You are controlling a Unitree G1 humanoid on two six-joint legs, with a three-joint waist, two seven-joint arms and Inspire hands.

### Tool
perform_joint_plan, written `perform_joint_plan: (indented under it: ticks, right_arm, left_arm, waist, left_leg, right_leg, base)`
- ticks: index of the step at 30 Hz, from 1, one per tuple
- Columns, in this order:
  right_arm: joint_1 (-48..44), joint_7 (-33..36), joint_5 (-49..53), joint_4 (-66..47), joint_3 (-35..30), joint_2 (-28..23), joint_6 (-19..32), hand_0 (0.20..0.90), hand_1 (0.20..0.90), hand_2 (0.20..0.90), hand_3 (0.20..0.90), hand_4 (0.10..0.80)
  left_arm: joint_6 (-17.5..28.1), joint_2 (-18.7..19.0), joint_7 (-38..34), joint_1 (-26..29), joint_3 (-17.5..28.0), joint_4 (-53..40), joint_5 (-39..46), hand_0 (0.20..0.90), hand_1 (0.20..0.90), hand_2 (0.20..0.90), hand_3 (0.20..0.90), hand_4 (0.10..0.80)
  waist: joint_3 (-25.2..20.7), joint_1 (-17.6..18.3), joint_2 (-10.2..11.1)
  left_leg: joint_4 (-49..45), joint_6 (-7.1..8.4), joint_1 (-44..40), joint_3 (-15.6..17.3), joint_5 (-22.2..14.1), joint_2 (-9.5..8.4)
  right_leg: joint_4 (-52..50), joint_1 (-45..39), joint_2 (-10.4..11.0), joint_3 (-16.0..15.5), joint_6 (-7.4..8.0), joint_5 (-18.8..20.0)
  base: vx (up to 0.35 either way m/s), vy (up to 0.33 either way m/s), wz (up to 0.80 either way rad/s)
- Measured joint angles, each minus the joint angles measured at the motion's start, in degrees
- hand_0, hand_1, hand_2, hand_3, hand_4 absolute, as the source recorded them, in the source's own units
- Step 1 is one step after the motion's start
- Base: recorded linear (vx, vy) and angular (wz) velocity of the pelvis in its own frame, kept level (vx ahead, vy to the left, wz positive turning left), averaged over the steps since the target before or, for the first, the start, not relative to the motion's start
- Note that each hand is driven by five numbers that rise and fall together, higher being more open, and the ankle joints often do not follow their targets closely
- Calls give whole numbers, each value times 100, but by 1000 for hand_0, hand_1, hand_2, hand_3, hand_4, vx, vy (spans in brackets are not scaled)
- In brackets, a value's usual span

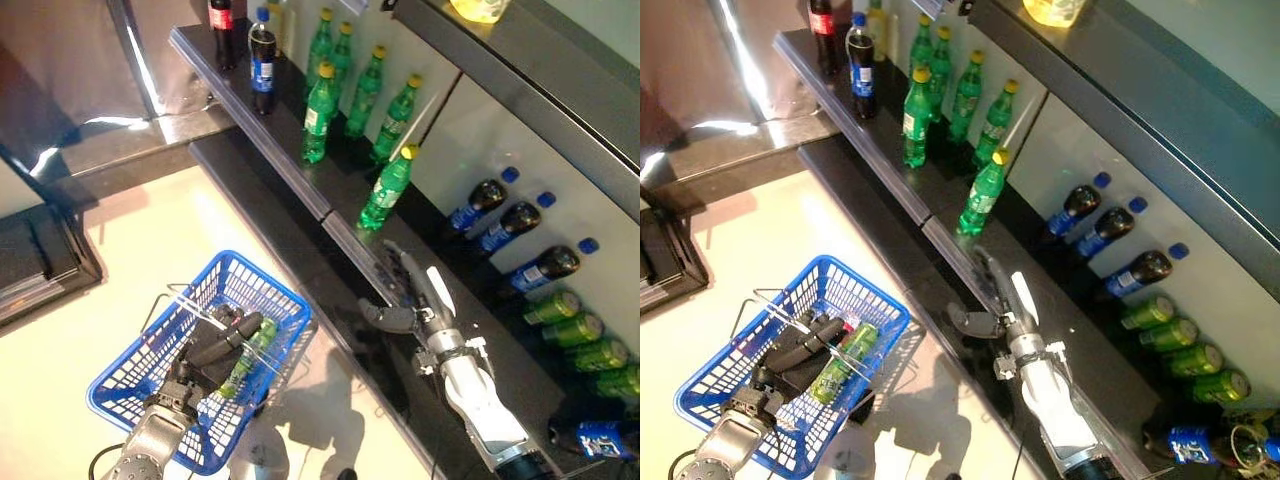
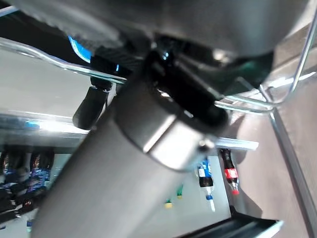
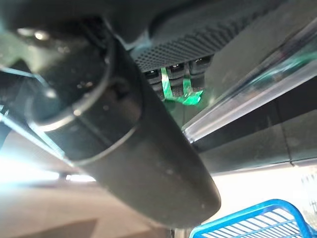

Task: Pick up the drink and place into the basket.

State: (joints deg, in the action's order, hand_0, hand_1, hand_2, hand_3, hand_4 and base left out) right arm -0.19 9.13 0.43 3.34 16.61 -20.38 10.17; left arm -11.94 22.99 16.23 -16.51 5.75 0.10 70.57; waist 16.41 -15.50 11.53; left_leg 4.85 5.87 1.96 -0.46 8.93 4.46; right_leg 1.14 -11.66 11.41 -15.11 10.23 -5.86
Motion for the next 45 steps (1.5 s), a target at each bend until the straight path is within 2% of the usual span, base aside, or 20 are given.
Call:
perform_joint_plan:
  ticks: [5,7,15,20,27,34,37,42,45]
  right_arm:
    - [247,11,146,13,-134,10,31,900,900,900,900,800]
    - [374,33,246,55,-328,40,30,900,900,900,900,800]
    - [985,124,369,320,-1013,171,100,900,900,900,900,800]
    - [1360,107,343,322,-1120,172,209,900,900,900,900,800]
    - [1510,125,41,277,-1130,167,445,900,900,900,900,800]
    - [1744,375,-90,273,-1277,167,637,900,900,900,900,800]
    - [1857,530,-166,324,-1426,168,671,900,900,900,900,800]
    - [2038,787,-161,975,-1568,170,788,900,900,900,900,800]
    - [2108,975,-156,1309,-1573,179,791,900,900,900,900,800]
  left_arm:
    - [0,-121,5,2,58,528,56,300,300,300,200,100]
    - [0,-224,5,5,83,770,56,300,300,300,200,100]
    - [12,-245,27,-13,188,1307,34,300,300,300,200,100]
    - [220,-425,55,-29,188,1442,33,300,300,300,200,100]
    - [329,-455,59,-45,184,1486,33,300,300,300,200,100]
    - [363,-526,62,-113,131,1559,33,300,300,300,200,100]
    - [453,-669,65,-117,126,1747,33,300,300,300,200,100]
    - [491,-687,70,-114,-44,2161,31,300,300,300,200,100]
    - [491,-708,70,-92,-66,2357,28,300,300,300,200,100]
  waist:
    - [-24,237,-83]
    - [-19,345,-105]
    - [-41,734,-175]
    - [-107,1069,-306]
    - [-109,1284,-384]
    - [-235,1491,-562]
    - [-282,1641,-638]
    - [-624,1834,-706]
    - [-707,1936,-757]
  left_leg:
    - [1,-59,-97,270,-76,-3]
    - [0,-61,-98,354,-75,4]
    - [5,-67,-280,804,-149,117]
    - [6,-95,-308,1099,-195,178]
    - [8,-83,-455,1453,-244,220]
    - [6,-97,-508,1753,-294,235]
    - [6,-103,-624,1966,-341,242]
    - [10,-81,-701,2205,-432,240]
    - [8,-82,-706,2239,-435,237]
  right_leg:
    - [-7,78,68,-20,22,108]
    - [-2,106,81,-21,26,159]
    - [-16,252,74,-19,5,305]
    - [-103,423,83,-15,-13,373]
    - [-106,543,97,-9,-29,491]
    - [-95,686,117,-6,-44,612]
    - [-76,708,121,7,-61,691]
    - [111,715,111,147,-56,809]
    - [128,729,109,170,-54,817]
  base:
    - [-2,55,-29]
    - [3,26,-23]
    - [-1,26,-28]
    - [2,11,-29]
    - [0,2,-27]
    - [1,12,-24]
    - [3,17,-35]
    - [10,16,-24]
    - [6,-1,-9]
